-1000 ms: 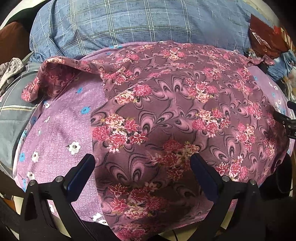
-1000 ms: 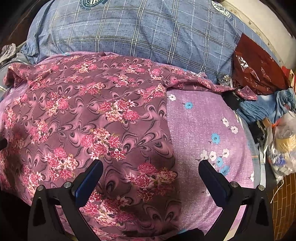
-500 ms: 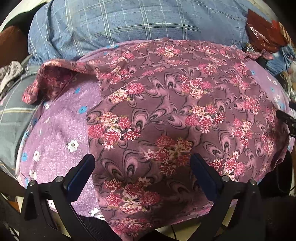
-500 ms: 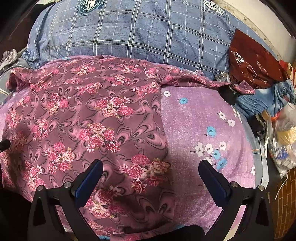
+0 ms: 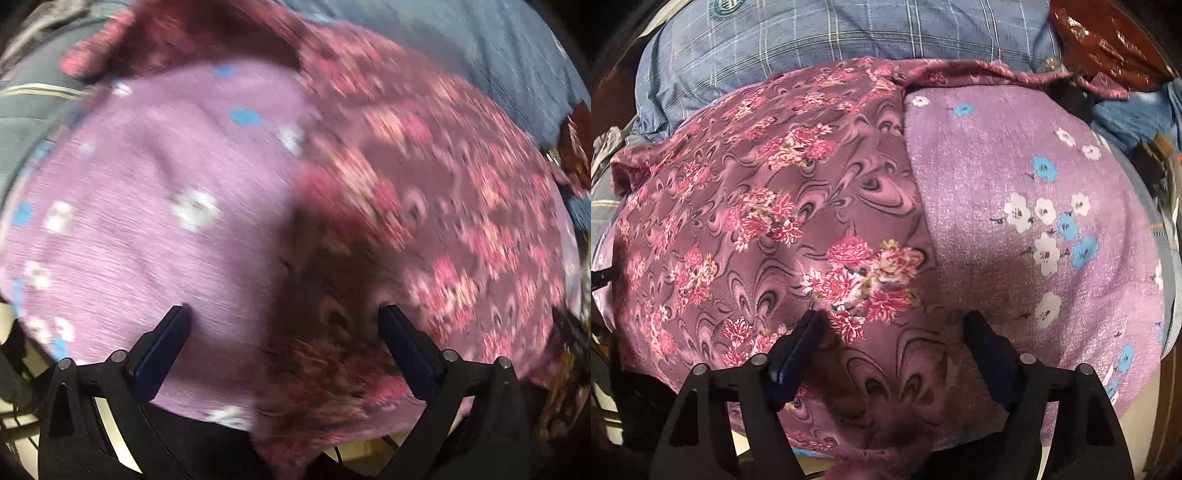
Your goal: Fold small clothes
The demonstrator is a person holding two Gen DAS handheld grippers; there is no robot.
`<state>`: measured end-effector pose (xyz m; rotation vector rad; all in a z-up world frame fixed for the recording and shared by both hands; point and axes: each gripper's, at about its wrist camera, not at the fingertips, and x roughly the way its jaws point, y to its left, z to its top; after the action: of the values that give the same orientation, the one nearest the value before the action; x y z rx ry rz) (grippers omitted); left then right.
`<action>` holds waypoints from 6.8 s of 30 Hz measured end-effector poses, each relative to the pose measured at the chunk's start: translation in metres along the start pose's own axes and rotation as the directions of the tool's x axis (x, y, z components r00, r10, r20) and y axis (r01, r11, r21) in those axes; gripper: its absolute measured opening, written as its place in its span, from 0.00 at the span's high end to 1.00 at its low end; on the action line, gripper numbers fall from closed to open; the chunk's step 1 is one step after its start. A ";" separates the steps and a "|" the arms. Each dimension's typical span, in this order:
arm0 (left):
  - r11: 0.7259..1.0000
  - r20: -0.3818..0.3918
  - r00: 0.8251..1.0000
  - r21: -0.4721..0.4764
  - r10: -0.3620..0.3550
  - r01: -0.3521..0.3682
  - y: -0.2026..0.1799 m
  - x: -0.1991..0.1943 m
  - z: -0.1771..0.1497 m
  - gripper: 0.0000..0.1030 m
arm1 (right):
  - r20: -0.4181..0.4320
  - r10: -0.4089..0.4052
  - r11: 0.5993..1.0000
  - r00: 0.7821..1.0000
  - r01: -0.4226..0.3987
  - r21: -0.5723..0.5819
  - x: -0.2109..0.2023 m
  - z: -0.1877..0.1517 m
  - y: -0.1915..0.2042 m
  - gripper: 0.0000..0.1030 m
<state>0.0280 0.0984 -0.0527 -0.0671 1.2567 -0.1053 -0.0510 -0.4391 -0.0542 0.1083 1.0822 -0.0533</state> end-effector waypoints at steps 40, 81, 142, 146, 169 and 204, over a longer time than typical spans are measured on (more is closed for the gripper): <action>0.980 0.128 0.976 0.109 -0.177 0.164 -0.107 0.022 0.176 0.45 | 0.266 -0.140 0.637 0.954 -0.119 0.762 0.011 0.226 -0.324 0.52; 0.834 0.109 0.837 -0.087 -0.536 0.545 -0.030 0.035 0.230 0.31 | -0.100 0.420 0.897 0.902 -0.430 -0.103 0.132 0.236 0.240 0.79; 0.917 0.329 0.928 -0.289 -0.174 0.275 0.052 -0.049 0.227 0.44 | 0.160 0.280 0.959 0.947 -0.267 -0.093 0.131 0.220 0.231 0.72; 0.885 0.416 0.909 -0.418 -0.015 0.205 0.118 -0.079 0.215 0.32 | 0.174 0.249 0.966 0.953 -0.231 -0.118 0.128 0.215 0.234 0.69; 0.663 0.407 0.913 -0.675 -0.031 0.324 0.218 -0.006 0.207 0.92 | 0.183 0.282 0.958 0.942 -0.267 -0.103 0.128 0.215 0.229 0.63; 0.953 0.366 0.891 -0.032 -0.269 0.301 -0.011 -0.070 0.240 0.30 | 0.179 0.310 0.946 0.934 -0.322 0.041 0.073 0.210 0.163 0.42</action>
<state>0.2340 0.0941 0.0888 -0.3355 0.8780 -0.2805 0.1829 -0.3001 -0.0110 0.3349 0.8807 0.1872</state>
